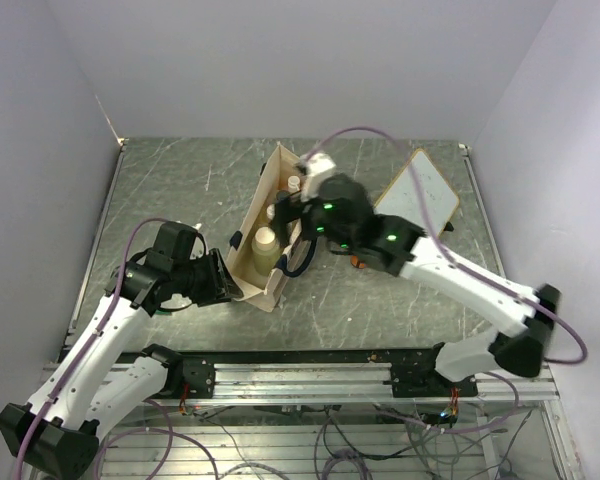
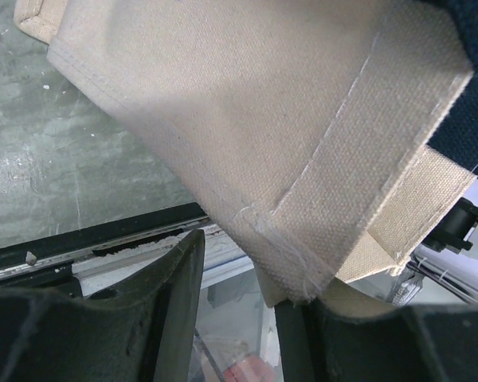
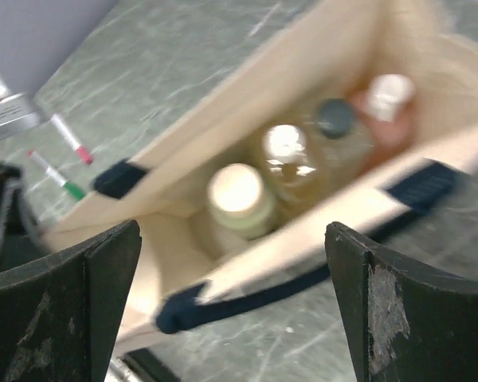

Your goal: Take the personal care products out of the canvas bag

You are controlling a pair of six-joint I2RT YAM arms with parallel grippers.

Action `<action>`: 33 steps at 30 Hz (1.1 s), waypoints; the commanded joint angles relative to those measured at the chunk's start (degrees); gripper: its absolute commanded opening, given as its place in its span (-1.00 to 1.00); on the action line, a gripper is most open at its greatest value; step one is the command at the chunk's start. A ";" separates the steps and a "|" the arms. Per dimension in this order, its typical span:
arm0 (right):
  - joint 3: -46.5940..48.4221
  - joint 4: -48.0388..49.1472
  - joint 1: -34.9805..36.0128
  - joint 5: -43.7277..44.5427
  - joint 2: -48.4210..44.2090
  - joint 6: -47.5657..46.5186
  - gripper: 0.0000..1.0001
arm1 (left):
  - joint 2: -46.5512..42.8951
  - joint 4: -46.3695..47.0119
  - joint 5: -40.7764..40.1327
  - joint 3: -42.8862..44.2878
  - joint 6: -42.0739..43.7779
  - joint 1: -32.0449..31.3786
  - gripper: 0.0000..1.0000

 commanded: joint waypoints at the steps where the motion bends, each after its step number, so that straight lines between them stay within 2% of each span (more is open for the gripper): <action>1: 7.51 -4.71 6.64 -1.57 11.03 -2.47 0.96 | -0.44 -3.26 2.86 -1.15 0.03 0.10 -0.03; 7: 14.70 -12.74 9.21 3.28 21.23 0.32 0.99 | -0.35 -4.32 1.93 -0.49 1.53 0.07 0.00; 15: 15.43 -15.67 9.05 8.92 24.81 1.29 0.99 | 0.09 -6.12 0.46 2.50 3.06 0.10 -0.02; 25: 19.60 -15.73 7.06 7.72 30.96 5.11 0.95 | 0.86 -6.47 1.52 4.20 5.09 0.09 -0.02; 33: 18.48 -14.10 2.96 2.40 32.51 6.32 0.78 | 1.59 -6.22 1.89 5.00 5.21 0.10 -0.01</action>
